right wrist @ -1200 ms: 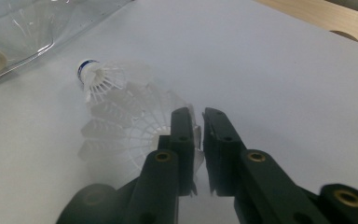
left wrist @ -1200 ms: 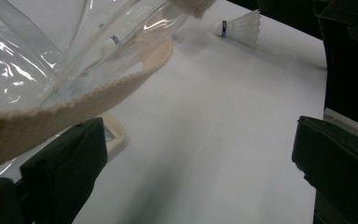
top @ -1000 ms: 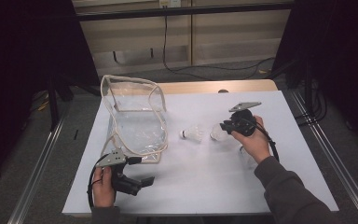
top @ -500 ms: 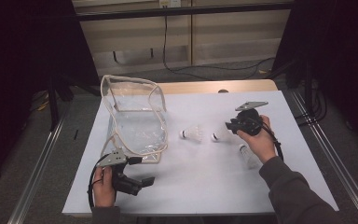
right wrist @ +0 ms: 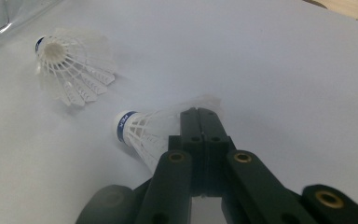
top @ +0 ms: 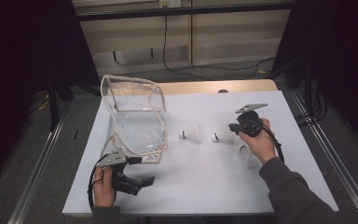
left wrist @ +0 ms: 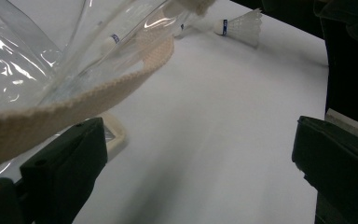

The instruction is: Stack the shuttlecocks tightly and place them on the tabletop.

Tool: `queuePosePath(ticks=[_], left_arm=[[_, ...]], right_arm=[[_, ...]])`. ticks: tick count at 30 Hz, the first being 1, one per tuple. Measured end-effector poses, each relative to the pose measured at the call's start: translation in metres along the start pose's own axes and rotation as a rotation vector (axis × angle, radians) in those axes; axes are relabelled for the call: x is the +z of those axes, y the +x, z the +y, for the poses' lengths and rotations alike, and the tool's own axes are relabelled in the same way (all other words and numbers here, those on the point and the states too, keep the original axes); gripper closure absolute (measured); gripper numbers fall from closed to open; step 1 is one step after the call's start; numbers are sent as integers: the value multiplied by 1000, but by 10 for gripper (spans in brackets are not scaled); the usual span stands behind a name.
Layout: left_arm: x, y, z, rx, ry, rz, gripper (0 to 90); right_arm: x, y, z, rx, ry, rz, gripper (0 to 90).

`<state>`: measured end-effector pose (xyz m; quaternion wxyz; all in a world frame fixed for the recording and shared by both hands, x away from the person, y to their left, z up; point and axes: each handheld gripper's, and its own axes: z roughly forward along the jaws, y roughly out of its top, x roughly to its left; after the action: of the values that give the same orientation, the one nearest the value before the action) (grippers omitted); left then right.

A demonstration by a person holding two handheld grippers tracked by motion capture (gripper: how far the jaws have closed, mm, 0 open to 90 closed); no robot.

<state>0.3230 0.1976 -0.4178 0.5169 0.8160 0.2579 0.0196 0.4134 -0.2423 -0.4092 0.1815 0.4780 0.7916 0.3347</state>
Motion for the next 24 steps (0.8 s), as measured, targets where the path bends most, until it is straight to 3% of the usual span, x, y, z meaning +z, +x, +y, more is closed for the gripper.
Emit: queuePosePath(ticks=[24], left_arm=[[1, 0, 0, 4, 6, -3, 33]], right_arm=[[-2, -4, -7, 18, -2, 1, 898]])
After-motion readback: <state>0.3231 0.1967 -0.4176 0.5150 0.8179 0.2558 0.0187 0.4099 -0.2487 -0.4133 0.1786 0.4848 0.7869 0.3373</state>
